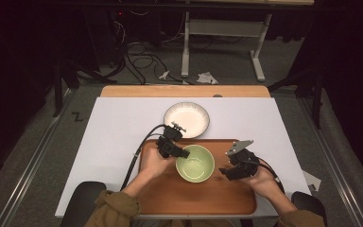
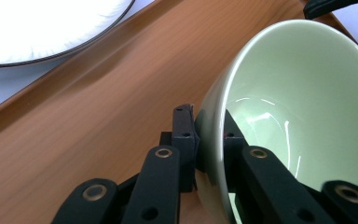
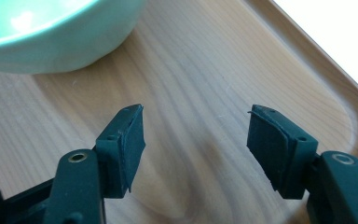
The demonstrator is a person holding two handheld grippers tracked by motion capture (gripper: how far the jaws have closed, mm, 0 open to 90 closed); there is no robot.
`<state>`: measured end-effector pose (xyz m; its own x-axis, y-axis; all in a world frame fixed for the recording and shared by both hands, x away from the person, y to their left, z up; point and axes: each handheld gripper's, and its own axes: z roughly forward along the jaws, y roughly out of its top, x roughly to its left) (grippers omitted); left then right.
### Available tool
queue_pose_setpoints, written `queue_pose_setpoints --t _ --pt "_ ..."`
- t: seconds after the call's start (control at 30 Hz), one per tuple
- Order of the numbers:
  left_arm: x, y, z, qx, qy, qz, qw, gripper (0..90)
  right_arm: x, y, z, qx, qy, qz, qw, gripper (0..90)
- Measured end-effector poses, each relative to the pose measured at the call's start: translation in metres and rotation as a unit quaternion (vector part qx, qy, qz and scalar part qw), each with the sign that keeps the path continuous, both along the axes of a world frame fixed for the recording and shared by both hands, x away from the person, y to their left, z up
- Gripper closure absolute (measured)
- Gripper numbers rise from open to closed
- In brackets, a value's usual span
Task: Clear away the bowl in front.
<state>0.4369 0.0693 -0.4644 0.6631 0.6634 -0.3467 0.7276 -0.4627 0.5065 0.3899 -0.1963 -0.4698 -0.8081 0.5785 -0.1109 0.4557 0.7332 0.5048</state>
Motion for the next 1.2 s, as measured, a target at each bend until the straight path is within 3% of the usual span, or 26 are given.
queue_pose_setpoints --t 0.73,1.03,1.2 --pt "0.006 -0.002 -0.011 0.001 0.011 0.008 0.9999 81.7 0.0 0.0 0.0 -0.001 0.001 0.001 1.0 36.7" --pt "0.004 -0.002 -0.016 0.002 0.003 0.017 0.9998 82.4 0.0 0.0 -0.001 0.0 0.002 0.001 1.0 36.6" --pt "0.004 -0.002 -0.018 0.003 -0.012 0.011 0.9999 82.7 0.001 0.0 -0.001 -0.002 0.005 0.002 1.0 36.6"
